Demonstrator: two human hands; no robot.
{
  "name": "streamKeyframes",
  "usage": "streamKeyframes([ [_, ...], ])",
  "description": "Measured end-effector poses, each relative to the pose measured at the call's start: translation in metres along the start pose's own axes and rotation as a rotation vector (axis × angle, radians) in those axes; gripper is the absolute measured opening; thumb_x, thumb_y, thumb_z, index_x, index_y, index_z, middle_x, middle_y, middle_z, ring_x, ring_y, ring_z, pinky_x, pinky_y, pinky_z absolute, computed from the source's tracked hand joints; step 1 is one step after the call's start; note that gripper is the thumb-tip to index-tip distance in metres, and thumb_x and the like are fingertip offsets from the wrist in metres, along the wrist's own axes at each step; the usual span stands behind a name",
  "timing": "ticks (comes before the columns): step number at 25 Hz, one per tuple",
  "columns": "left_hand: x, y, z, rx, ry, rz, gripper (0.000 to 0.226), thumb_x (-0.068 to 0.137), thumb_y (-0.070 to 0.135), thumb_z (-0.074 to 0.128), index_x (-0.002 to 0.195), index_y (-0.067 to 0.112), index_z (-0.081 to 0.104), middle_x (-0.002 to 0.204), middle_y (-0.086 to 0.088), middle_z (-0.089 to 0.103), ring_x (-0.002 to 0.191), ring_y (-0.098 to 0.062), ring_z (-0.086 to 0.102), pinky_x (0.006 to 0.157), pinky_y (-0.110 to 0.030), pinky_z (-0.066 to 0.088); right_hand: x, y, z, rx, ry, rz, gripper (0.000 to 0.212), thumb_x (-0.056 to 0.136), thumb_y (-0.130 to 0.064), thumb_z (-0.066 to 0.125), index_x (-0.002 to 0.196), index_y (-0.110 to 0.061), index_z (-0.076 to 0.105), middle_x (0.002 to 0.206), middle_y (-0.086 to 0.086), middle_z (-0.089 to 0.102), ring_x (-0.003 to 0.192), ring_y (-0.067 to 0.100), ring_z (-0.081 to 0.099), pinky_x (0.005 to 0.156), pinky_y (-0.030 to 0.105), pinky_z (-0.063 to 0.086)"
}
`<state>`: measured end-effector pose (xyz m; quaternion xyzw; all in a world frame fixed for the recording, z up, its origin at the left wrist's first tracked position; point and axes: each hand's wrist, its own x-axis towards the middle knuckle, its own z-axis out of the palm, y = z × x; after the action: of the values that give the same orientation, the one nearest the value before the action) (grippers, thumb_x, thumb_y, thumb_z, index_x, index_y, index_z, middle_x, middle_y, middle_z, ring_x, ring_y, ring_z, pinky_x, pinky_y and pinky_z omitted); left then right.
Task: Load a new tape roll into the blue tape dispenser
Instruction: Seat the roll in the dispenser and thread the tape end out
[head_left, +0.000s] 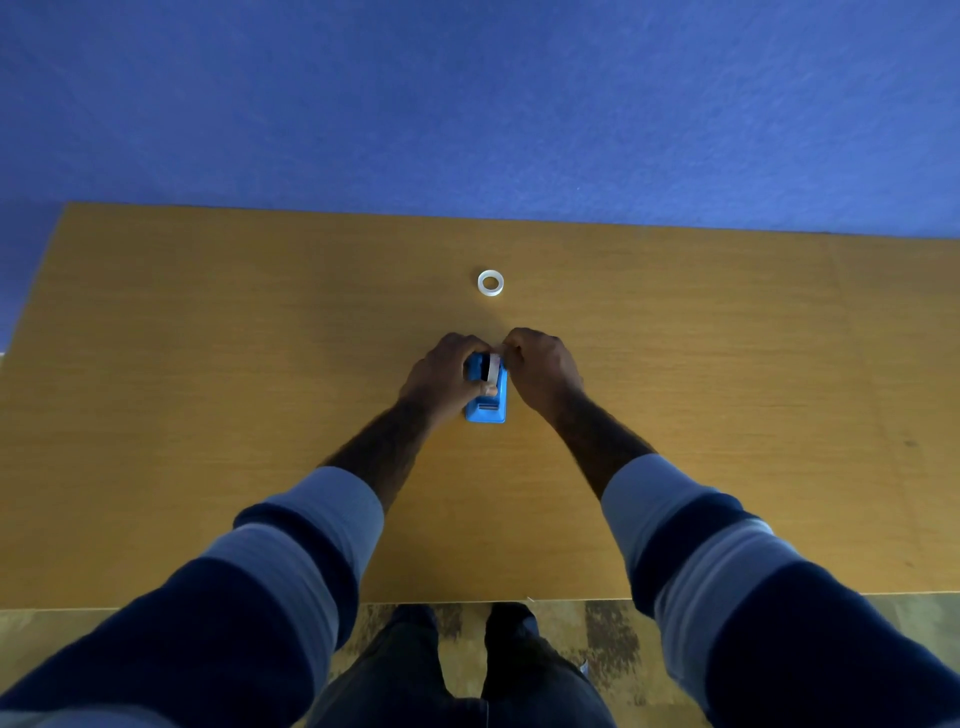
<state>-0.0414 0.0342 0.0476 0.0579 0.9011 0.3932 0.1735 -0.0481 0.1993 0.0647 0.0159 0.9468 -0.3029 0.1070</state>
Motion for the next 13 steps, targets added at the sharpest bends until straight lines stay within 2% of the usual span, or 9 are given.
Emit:
streamKeyframes([
  [3, 0.001, -0.002, 0.0, -0.001, 0.0, 0.01, 0.046, 0.077, 0.02, 0.082, 0.119, 0.022, 0.064, 0.121, 0.002, 0.059, 0.107, -0.016, 0.062, 0.095, -0.041, 0.053, -0.007, 0.004, -0.001, 0.066, -0.007, -0.052, 0.016, 0.098, -0.025, 0.06, 0.103, -0.015, 0.072, 0.093, -0.002, 0.067, 0.082, 0.015, 0.062, 0.061, 0.025, 0.046],
  [5, 0.001, -0.003, 0.001, 0.011, 0.001, 0.012, 0.046, 0.078, 0.019, 0.082, 0.12, 0.021, 0.063, 0.121, 0.002, 0.059, 0.107, -0.016, 0.062, 0.094, -0.039, 0.053, -0.01, 0.004, 0.0, 0.054, -0.003, -0.074, 0.016, 0.095, -0.025, 0.065, 0.106, -0.017, 0.073, 0.097, -0.002, 0.067, 0.084, 0.013, 0.062, 0.066, 0.028, 0.05],
  [10, 0.002, -0.005, 0.002, -0.001, 0.008, 0.024, 0.047, 0.078, 0.019, 0.082, 0.121, 0.023, 0.063, 0.121, 0.003, 0.059, 0.106, -0.014, 0.06, 0.093, -0.037, 0.053, -0.008, -0.003, 0.003, -0.066, 0.056, -0.113, 0.012, 0.095, -0.019, 0.062, 0.095, -0.013, 0.072, 0.092, 0.003, 0.069, 0.079, 0.018, 0.063, 0.064, 0.035, 0.054],
  [13, 0.003, -0.007, 0.001, 0.009, -0.001, 0.039, 0.05, 0.079, 0.02, 0.082, 0.126, 0.022, 0.062, 0.125, 0.002, 0.059, 0.111, -0.015, 0.06, 0.097, -0.038, 0.052, -0.007, -0.007, 0.004, -0.118, 0.068, -0.126, 0.014, 0.097, -0.019, 0.058, 0.093, -0.011, 0.069, 0.09, 0.005, 0.067, 0.074, 0.019, 0.061, 0.058, 0.034, 0.052],
])
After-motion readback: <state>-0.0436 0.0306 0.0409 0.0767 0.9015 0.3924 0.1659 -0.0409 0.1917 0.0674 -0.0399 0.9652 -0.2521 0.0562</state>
